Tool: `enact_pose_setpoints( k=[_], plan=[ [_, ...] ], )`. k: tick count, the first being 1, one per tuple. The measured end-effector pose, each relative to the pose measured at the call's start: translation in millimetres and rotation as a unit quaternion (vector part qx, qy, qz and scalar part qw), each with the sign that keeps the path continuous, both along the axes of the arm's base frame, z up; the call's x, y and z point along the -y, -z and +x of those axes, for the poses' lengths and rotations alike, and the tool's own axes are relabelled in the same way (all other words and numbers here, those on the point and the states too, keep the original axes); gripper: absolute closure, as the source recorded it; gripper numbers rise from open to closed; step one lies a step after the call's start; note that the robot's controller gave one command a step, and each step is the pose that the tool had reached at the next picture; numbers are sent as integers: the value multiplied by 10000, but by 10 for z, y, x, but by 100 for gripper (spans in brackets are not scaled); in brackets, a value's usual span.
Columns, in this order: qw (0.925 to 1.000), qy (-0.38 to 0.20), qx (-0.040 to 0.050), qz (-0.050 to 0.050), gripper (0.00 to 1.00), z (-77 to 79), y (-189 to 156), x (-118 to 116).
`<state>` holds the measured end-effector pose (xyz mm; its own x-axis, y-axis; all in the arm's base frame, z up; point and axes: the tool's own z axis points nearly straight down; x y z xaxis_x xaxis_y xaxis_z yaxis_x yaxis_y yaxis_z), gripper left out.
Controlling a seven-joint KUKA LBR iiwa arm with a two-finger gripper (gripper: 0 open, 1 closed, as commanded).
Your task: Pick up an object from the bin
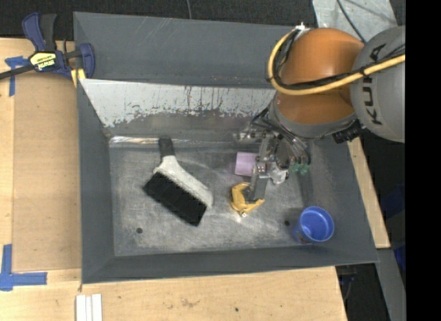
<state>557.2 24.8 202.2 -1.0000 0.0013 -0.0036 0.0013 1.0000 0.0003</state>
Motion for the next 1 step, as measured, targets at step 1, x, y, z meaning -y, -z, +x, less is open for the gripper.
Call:
enact_pose_setpoints(
  k=[1],
  plan=[
    [10000,1,0,0,0,0,0,0]
  ],
)
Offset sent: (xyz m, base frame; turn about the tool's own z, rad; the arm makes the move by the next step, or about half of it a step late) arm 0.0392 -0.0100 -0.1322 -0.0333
